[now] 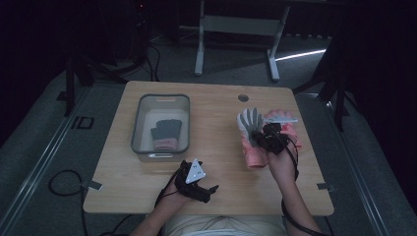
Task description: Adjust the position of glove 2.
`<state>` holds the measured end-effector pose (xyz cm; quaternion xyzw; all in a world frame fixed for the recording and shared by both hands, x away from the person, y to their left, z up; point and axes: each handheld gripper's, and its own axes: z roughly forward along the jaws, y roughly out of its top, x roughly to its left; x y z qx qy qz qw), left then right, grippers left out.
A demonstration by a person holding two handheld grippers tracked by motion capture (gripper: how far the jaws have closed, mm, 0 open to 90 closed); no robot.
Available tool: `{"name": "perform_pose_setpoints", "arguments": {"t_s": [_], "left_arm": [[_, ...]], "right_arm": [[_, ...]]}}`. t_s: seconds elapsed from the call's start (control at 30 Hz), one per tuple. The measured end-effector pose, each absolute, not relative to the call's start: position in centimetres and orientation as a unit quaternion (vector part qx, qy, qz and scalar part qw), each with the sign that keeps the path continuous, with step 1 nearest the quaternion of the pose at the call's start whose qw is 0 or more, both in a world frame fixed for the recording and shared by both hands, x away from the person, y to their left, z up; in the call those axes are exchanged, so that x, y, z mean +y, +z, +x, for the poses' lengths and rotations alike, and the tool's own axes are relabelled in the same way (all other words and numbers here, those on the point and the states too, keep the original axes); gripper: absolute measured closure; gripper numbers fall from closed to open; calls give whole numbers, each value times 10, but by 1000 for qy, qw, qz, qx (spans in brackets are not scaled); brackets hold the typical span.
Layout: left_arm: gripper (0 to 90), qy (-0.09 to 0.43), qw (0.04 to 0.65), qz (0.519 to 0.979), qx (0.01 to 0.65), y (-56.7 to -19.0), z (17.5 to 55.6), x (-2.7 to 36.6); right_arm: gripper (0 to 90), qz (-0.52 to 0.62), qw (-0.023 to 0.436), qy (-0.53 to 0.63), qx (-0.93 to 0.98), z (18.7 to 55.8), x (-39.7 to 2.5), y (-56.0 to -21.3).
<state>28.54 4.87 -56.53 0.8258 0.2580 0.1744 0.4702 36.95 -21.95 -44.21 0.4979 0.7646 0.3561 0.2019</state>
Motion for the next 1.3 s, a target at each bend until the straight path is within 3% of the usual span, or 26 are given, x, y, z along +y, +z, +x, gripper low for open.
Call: {"name": "perform_pose_setpoints", "arguments": {"t_s": [0.33, 0.7, 1.3], "left_arm": [[12, 175, 471, 826, 256, -566, 285, 49], [12, 178, 471, 828, 249, -567, 284, 49], [12, 176, 471, 829, 245, -567, 282, 48]], "right_arm": [[886, 511, 204, 334, 766, 370, -203, -463], [884, 524, 158, 314, 776, 387, -184, -506], [853, 524, 152, 295, 784, 398, -174, -533]]}}
